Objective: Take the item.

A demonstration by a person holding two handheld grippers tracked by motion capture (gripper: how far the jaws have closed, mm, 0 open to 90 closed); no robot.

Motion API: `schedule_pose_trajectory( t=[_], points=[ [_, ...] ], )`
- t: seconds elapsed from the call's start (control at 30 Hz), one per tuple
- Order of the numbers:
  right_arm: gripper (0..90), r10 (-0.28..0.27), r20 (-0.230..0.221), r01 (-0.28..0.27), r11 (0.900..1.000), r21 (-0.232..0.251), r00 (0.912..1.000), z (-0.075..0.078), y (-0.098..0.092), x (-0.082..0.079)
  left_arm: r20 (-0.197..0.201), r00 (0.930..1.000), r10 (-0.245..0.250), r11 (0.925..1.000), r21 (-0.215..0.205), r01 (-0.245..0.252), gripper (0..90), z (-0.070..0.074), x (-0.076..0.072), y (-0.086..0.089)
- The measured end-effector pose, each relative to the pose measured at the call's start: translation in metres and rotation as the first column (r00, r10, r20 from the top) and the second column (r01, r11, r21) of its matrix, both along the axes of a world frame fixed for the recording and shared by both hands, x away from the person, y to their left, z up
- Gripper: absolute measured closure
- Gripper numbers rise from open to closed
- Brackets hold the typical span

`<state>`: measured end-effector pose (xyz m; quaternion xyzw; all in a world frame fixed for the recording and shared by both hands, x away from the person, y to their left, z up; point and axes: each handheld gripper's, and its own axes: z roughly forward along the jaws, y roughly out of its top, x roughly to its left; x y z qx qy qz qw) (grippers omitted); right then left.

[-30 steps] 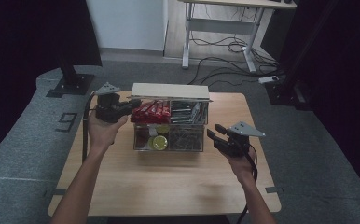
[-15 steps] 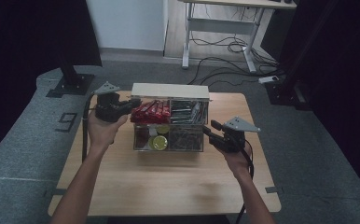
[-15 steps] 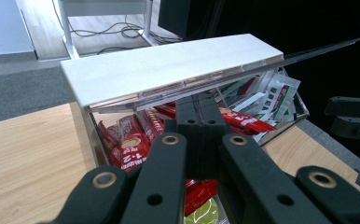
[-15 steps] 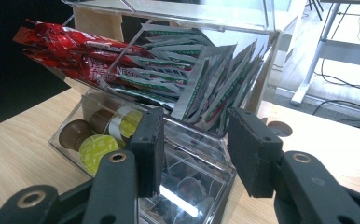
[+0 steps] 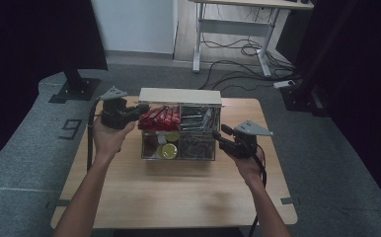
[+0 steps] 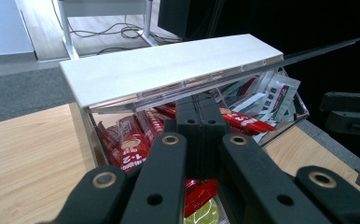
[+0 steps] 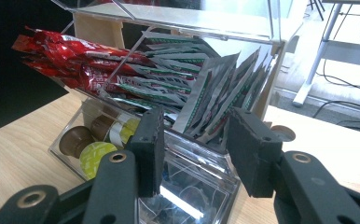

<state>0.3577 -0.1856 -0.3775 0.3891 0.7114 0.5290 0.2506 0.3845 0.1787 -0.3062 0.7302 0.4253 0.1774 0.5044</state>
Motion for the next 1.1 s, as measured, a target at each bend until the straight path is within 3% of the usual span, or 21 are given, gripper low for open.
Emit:
schedule_pose_trajectory(
  t=[0.5,1.1],
  points=[
    [59.5,0.012,-0.001,-0.012,1.000,-0.001,0.9999,0.002,0.013,0.011,-0.008,0.9999,-0.013,0.9998,-0.012,0.013,90.0,0.000,0.001,0.000],
    [62.8,-0.015,0.003,0.015,1.000,-0.006,0.9999,0.003,0.025,0.026,-0.005,1.0000,-0.007,1.0000,-0.004,0.007,90.0,0.001,0.002,-0.001]
  ],
)
